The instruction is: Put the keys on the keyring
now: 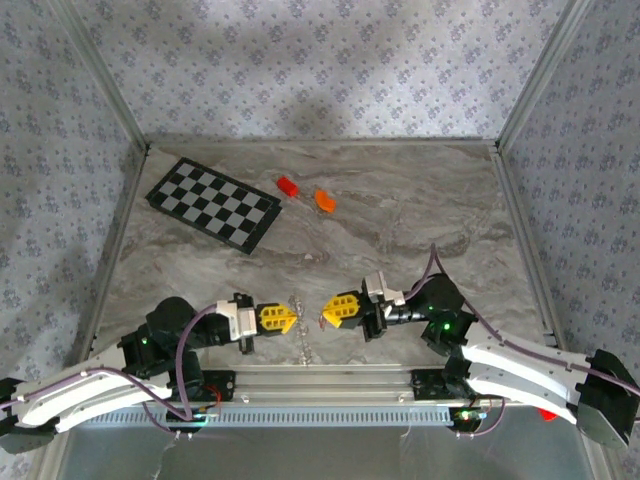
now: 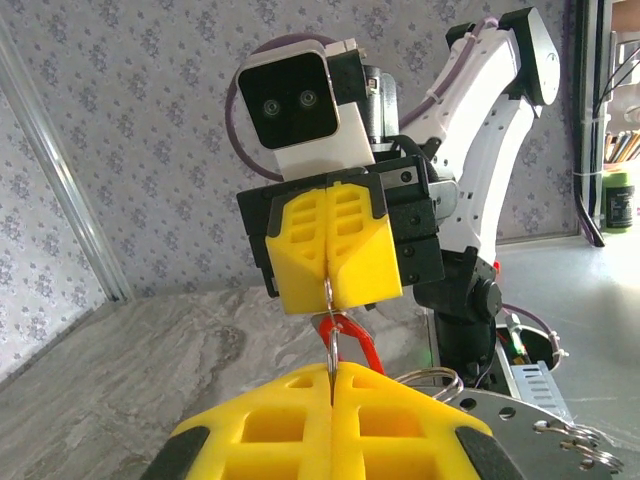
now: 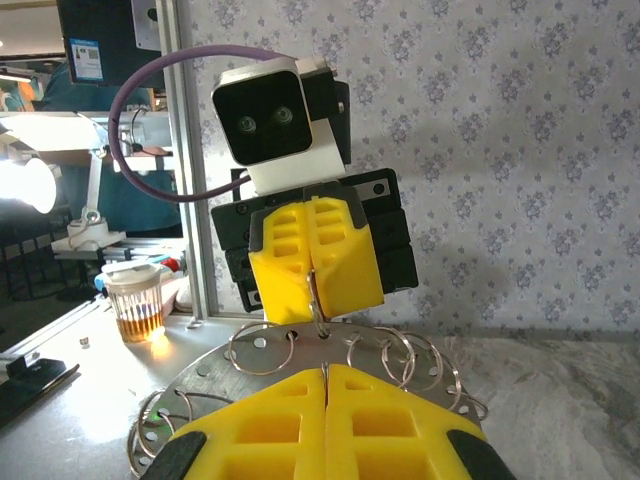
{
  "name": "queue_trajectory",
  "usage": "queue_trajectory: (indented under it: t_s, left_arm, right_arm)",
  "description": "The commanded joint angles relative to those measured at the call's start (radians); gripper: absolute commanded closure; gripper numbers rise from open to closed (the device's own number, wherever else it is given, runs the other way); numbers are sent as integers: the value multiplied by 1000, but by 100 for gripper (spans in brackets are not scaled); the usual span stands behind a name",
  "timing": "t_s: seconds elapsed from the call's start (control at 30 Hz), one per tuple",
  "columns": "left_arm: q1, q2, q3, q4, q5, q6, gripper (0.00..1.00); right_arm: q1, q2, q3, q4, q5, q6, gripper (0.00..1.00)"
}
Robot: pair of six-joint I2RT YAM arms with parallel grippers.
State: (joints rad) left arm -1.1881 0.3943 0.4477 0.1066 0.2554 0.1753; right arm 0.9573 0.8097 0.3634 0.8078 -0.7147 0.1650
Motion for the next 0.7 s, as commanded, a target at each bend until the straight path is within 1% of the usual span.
queue_trajectory:
  t_s: [0.0,0.17,0.3,0.5,0.67]
  left_arm:
    - [-10,6,46,41,30,17,100]
    - [-9,23,46,59,33,23,100]
    - [-10,31,38,75,7,33,100]
    - [-9,38,22,115,-50,42,100]
    - [-9,53,16,136,-61,43,100]
  right_arm:
    - [-8,-2,39,-9,-34,6,100]
    - [-12,9,48,-1,-22,27,100]
    - [-7,32,62,18,6,53,100]
    - [23,10,40,6,93,-11,100]
    - [27,2,34,7,98,-23,100]
